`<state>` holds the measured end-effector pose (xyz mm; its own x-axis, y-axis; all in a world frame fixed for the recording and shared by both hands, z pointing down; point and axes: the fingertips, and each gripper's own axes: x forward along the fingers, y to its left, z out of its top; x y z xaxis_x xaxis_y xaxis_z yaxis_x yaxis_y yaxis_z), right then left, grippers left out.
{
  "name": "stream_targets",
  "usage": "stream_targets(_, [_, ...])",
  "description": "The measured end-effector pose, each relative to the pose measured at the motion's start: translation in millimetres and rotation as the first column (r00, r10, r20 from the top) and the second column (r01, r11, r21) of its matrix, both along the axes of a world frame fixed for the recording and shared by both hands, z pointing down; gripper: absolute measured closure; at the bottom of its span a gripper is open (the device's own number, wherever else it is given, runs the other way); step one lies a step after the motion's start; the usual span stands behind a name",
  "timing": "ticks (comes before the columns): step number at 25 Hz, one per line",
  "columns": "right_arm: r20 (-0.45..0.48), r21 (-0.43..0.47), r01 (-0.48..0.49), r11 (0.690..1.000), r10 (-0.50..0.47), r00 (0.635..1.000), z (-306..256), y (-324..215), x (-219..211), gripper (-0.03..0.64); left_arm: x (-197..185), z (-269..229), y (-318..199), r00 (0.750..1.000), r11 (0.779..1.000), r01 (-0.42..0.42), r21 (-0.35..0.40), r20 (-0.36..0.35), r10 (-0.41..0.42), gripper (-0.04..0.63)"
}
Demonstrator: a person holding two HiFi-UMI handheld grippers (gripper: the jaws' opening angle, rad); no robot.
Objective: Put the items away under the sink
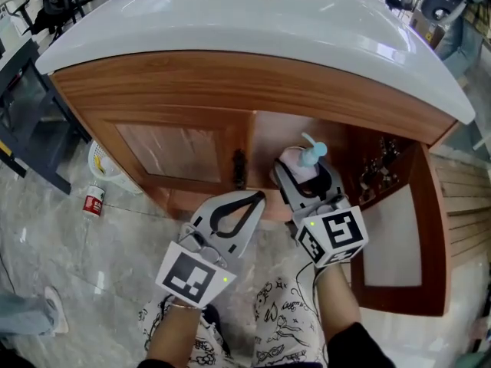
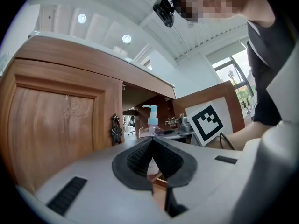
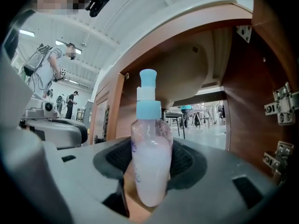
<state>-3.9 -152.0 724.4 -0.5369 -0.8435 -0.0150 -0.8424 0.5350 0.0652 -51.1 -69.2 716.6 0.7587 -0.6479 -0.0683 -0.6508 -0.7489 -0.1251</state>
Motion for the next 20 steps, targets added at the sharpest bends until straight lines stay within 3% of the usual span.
stream_targets(5, [-0.008,0.011,-0.005,1.000,0.005,1.000,-3,-11,-2,0.397,8,3,2,1.000,1.000,-0.022,0.009,0.008,0.022,0.592])
stream_targets(10, [-0.030,-0.002,-0.009,1.000,0.009,1.000,1,-24,-3,0.397,5,5,0,0.999,1.000,-0.012,-0.023,-0.040,0.011,0.591])
stream_targets(20, [-0.063,-0.046,-0.007,0.999,0.004,0.998,11,-40,-12,0.397,-7,6,3,0.998,1.000,0.002,-0.021,-0.056,-0.004,0.591])
